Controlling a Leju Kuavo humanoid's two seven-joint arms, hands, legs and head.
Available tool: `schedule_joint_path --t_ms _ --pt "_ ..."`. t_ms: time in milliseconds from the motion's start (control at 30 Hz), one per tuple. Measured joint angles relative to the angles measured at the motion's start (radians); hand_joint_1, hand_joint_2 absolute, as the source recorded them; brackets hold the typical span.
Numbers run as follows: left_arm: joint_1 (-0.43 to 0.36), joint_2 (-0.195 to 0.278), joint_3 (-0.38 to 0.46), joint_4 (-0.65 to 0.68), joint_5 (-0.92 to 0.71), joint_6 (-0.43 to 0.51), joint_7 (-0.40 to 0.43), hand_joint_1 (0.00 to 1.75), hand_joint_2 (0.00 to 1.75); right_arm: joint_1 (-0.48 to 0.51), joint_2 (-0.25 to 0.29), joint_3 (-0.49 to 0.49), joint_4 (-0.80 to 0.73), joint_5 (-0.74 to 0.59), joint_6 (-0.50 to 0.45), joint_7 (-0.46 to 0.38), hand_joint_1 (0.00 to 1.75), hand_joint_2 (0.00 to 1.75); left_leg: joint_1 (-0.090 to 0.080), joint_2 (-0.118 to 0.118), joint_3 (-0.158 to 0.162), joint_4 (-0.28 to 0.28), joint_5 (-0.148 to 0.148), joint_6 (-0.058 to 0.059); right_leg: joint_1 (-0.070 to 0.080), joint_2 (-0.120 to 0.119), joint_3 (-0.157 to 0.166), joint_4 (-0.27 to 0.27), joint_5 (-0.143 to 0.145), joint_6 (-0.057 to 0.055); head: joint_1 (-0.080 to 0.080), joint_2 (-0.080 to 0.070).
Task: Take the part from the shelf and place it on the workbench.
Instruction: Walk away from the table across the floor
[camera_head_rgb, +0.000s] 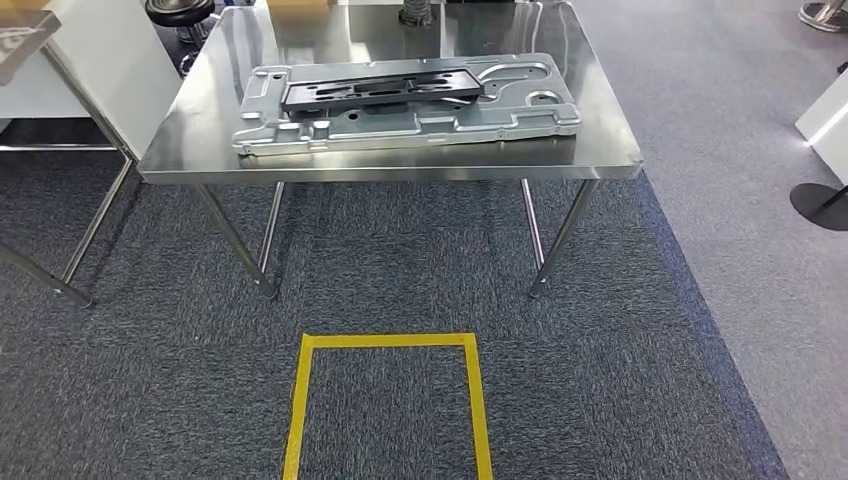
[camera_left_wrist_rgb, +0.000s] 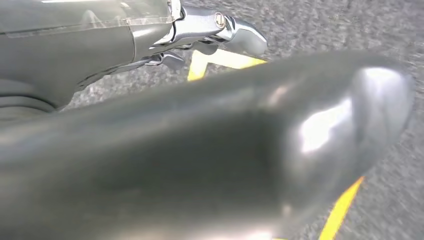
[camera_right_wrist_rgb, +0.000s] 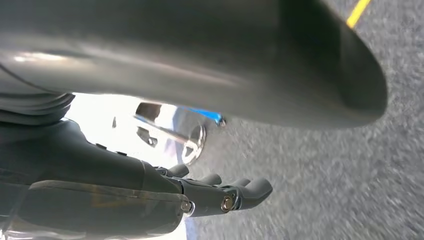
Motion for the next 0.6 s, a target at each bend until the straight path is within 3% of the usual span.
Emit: schedule_joint_path --t_ms 67,100,133,200,233,267,300,333,367,400,467,500,567,600 --pt "0.001 -0.001 0.000 0.000 0.000 0.000 -0.003 0.00 0.00 0.001 -0.001 0.000 0.004 0.001 -0.010 -0.013 0.00 0.00 0.001 0.003 -0.016 -0.006 0.017 0.013 -0.002 0.001 -0.008 -0.003 0.010 0.012 -0.001 0.000" --pt "0.002 -0.001 0.000 0.000 0.000 0.000 -0.003 0.00 0.00 0.001 -0.002 0.000 0.006 0.002 -0.014 -0.019 0.00 0.00 0.003 0.005 -0.028 -0.007 0.031 0.022 -0.003 0.003 -0.015 0.010 -0.013 0.017 0.000 0.000" --pt "0.003 -0.001 0.000 0.000 0.000 0.000 -0.004 0.00 0.00 0.001 -0.002 0.000 0.008 0.002 -0.019 -0.024 0.00 0.00 0.004 0.007 -0.044 -0.009 0.047 0.029 -0.005 0.005 -0.027 0.044 -0.058 0.021 0.002 0.000" --pt "0.002 -0.001 0.000 0.000 -0.001 0.000 -0.005 0.00 0.00 0.001 -0.003 0.000 0.010 0.001 -0.029 -0.031 0.00 0.00 0.002 0.008 -0.079 -0.007 0.075 0.037 -0.009 0.008 -0.052 0.164 -0.173 0.028 0.006 0.000" --pt "0.003 -0.001 0.000 0.000 -0.001 -0.001 -0.005 0.00 0.00 0.001 -0.003 0.000 0.011 -0.001 -0.033 -0.033 0.00 0.00 0.001 0.008 -0.099 -0.005 0.088 0.037 -0.010 0.008 -0.060 0.230 -0.206 0.031 0.006 0.000" --pt "0.003 -0.001 0.000 0.000 -0.002 -0.001 -0.005 0.00 0.00 0.001 -0.003 0.000 0.012 -0.002 -0.037 -0.034 0.00 0.00 0.000 0.009 -0.118 0.000 0.101 0.037 -0.010 0.008 -0.059 0.277 -0.210 0.033 0.007 0.000" --pt "0.003 -0.001 0.000 0.000 -0.003 -0.001 -0.005 0.00 0.00 0.001 -0.003 0.000 0.013 -0.004 -0.041 -0.034 0.00 0.00 0.000 0.009 -0.139 0.007 0.112 0.035 -0.010 0.008 -0.045 0.295 -0.190 0.034 0.007 0.000" --pt "0.003 -0.001 0.000 0.000 -0.004 -0.002 -0.005 0.00 0.00 0.000 -0.004 0.000 0.013 -0.005 -0.044 -0.034 0.00 0.00 0.000 0.009 -0.160 0.015 0.122 0.033 -0.011 0.008 -0.013 0.278 -0.159 0.033 0.007 0.000" --pt "0.003 -0.001 0.000 0.000 -0.006 -0.002 -0.005 0.00 0.00 0.000 -0.004 -0.001 0.013 -0.007 -0.048 -0.034 0.00 0.00 0.000 0.009 -0.179 0.025 0.131 0.030 -0.011 0.008 0.036 0.225 -0.136 0.031 0.007 0.000" --pt "0.002 -0.001 0.000 0.000 -0.008 -0.002 -0.005 0.00 0.00 -0.002 -0.004 -0.001 0.013 -0.009 -0.051 -0.034 0.00 0.00 -0.002 0.009 -0.197 0.036 0.138 0.027 -0.009 0.008 0.097 0.149 -0.132 0.027 0.007 0.000" --pt "0.001 -0.001 0.000 0.000 -0.010 -0.002 -0.005 0.00 0.00 -0.005 -0.004 -0.002 0.014 -0.012 -0.053 -0.034 0.00 0.00 -0.004 0.009 -0.220 0.051 0.154 0.018 -0.004 0.009 0.190 0.008 -0.163 0.016 0.006 0.000" --pt "0.001 -0.001 0.000 0.000 -0.010 -0.002 -0.005 0.00 0.00 -0.006 -0.004 -0.003 0.015 -0.014 -0.053 -0.034 0.00 0.00 -0.005 0.009 -0.227 0.053 0.163 0.012 -0.001 0.009 0.208 -0.027 -0.177 0.009 0.006 0.000" --pt "0.004 -0.001 0.000 0.000 -0.010 0.000 -0.004 0.00 0.00 -0.005 -0.003 -0.005 0.018 -0.017 -0.052 -0.034 0.00 0.00 -0.004 0.008 -0.237 0.055 0.176 0.001 -0.003 0.007 0.196 -0.037 -0.167 -0.006 0.007 0.000" --pt "0.005 0.000 0.000 0.000 -0.010 0.001 -0.003 0.00 0.00 -0.006 -0.002 -0.007 0.019 -0.019 -0.051 -0.034 0.00 0.00 -0.003 0.006 -0.245 0.066 0.160 -0.005 -0.005 0.005 0.185 -0.037 -0.156 -0.014 0.006 0.000"
